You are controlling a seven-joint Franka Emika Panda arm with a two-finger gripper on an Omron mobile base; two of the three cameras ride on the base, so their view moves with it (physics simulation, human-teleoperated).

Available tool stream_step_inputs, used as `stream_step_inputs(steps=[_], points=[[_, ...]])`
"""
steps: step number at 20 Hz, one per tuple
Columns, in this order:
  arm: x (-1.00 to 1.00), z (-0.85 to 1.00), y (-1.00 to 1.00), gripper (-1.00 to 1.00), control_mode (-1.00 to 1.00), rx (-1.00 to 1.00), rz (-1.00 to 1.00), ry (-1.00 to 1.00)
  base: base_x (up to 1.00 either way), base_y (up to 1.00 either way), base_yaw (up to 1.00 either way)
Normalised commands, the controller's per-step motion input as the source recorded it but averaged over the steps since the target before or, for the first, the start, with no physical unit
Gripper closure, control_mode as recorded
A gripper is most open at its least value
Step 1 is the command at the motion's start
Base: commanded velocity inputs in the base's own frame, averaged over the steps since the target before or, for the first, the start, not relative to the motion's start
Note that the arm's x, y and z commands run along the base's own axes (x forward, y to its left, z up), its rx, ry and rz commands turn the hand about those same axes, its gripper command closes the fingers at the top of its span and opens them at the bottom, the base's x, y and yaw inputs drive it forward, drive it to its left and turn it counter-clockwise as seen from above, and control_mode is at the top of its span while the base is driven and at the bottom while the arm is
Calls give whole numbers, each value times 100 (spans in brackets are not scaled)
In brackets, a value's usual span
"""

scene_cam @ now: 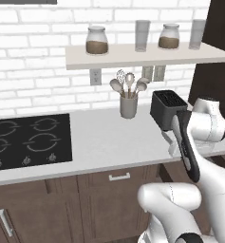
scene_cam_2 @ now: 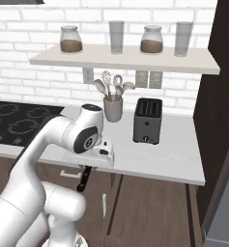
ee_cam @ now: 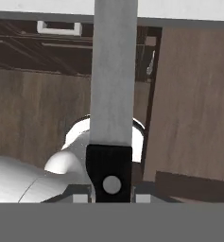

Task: Pick up the knife from the drawer and place it on the cutting board. Then place the meat from the plate to the cutting board.

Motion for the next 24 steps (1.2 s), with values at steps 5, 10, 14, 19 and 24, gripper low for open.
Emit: stream_step_inputs(steps=[5, 10, 14, 19, 24], points=[[0, 13, 48, 100, -100, 0, 43, -2, 0, 0, 0], [0, 7, 57, 100, -100, 0, 27, -5, 0, 0, 0], [-3, 0, 28, 100, -100, 0, 8, -11, 0, 0, 0], [0, 0, 0, 100, -100, 0, 0, 0, 0, 0, 0], [0, 0, 6, 100, -100, 0, 0, 0, 0, 0, 0]])
